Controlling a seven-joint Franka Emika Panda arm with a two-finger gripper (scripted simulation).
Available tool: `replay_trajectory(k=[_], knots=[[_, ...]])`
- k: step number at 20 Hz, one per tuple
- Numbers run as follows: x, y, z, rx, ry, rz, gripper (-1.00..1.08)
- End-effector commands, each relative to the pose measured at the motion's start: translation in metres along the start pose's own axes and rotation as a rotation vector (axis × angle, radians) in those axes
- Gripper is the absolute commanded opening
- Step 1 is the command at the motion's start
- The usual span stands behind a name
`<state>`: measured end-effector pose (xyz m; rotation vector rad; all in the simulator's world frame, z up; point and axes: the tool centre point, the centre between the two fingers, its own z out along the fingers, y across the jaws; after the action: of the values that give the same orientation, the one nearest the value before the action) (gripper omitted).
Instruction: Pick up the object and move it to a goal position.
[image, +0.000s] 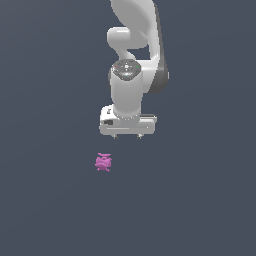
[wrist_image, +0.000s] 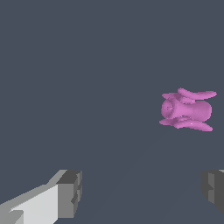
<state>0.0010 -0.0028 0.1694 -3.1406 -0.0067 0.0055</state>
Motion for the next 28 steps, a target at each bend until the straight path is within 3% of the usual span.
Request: replay_trajectory(k=[1, 9, 16, 22, 28], knots=[[0.0, 0.0, 0.0, 0.0, 0.0, 0.0, 1.0], [0.001, -0.025, -0.013, -0.011, 0.011, -0.075, 1.0], [0.001, -0.024, -0.013, -0.011, 0.011, -0.074, 1.0], [0.01, -0.009, -0.003, -0.008, 0.01, -0.051, 1.0], [0.026, 0.026, 0.021, -0.003, 0.007, -0.002, 1.0]])
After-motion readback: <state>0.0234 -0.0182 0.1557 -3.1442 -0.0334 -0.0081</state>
